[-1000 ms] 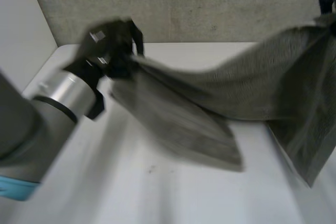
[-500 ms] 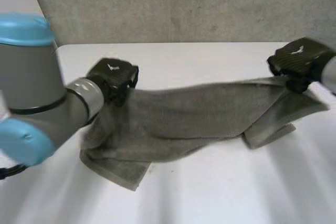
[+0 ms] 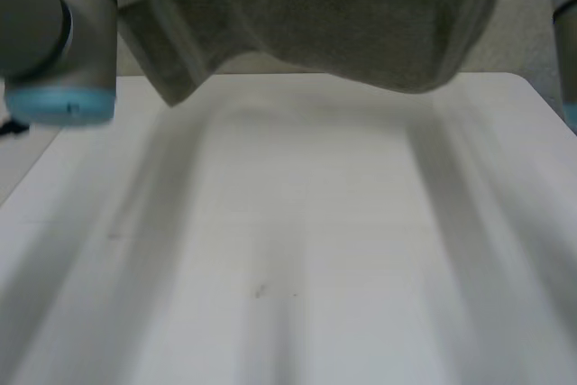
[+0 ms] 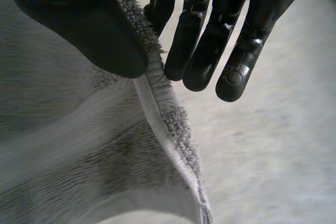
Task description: Fold the towel.
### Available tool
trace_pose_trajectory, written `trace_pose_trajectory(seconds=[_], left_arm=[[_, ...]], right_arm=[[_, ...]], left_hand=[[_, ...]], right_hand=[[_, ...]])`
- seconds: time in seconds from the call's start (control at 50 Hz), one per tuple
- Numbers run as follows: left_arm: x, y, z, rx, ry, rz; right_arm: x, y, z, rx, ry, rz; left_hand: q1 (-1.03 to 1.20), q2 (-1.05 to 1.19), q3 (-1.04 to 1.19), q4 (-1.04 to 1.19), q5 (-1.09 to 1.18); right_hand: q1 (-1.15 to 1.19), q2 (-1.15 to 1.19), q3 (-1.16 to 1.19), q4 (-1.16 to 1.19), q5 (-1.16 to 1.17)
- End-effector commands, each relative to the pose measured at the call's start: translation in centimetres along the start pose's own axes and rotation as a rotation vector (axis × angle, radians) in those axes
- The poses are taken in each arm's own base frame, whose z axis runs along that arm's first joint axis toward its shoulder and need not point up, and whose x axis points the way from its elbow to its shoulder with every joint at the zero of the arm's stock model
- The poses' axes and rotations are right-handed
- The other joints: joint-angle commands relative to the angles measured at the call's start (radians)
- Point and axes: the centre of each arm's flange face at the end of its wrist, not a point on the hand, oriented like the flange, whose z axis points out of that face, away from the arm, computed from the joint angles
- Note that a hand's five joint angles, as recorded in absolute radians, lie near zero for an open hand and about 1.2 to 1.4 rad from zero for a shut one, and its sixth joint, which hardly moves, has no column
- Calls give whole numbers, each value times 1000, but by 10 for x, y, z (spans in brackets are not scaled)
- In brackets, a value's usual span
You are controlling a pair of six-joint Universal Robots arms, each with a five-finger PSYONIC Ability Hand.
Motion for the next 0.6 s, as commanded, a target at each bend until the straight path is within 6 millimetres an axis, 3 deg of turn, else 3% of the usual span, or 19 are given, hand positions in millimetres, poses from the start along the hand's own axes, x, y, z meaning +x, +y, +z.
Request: trace_pose_trajectory(seconds=[0.02,0.04,0.06,0.08,0.1,0.14,0.16,0.2,0.22,0.26,0.38,0.5,0.54,0.6], left_arm=[[27,89,-98,-373,204,56],[27,89,-98,-374,204,56],[31,102,-118,-433,249,64],[36,113,-138,-486,296,67],[36,113,-138,-487,297,67],[44,133,-172,-575,387,64],[44,133,-172,-576,387,64],[53,158,-202,-680,456,66],[53,158,-202,-680,457,66],[57,167,-213,-723,476,71],[60,181,-232,-794,514,72],[58,181,-230,-782,500,73],[53,182,-227,-780,483,73],[51,182,-224,-778,473,74]], right_arm=[[-57,42,-87,-311,-398,106],[-67,47,-109,-378,-481,132],[-67,47,-109,-379,-482,132],[-77,51,-132,-441,-564,161],[-77,51,-132,-441,-565,161],[-92,56,-171,-539,-688,210],[-92,56,-171,-540,-688,210],[-104,62,-201,-615,-765,241],[-104,62,-201,-615,-765,242],[-116,71,-225,-694,-824,264],[-122,81,-238,-761,-843,291],[-115,87,-236,-790,-808,300],[-111,91,-234,-830,-767,353],[-103,100,-234,-915,-691,459]], left_hand=[[201,178,180,179,183],[201,178,180,179,183],[201,178,180,179,183],[201,178,180,179,183],[201,178,180,179,183],[201,178,180,179,183],[201,178,180,179,183],[201,178,180,179,183],[201,178,180,179,183],[201,178,180,179,183],[201,178,180,179,183],[201,178,180,179,183],[201,178,180,179,183],[201,178,180,179,183]], right_hand=[[438,220,210,201,224],[438,220,210,201,224],[438,220,210,201,224],[438,220,210,201,224],[438,220,210,201,224],[438,220,210,201,224],[438,220,210,201,224],[438,220,210,201,224],[438,220,210,201,224],[438,220,210,201,224],[438,220,210,201,224],[438,220,210,201,224],[163,-56,-66,-74,-51],[-32,-251,-261,-269,-246]])
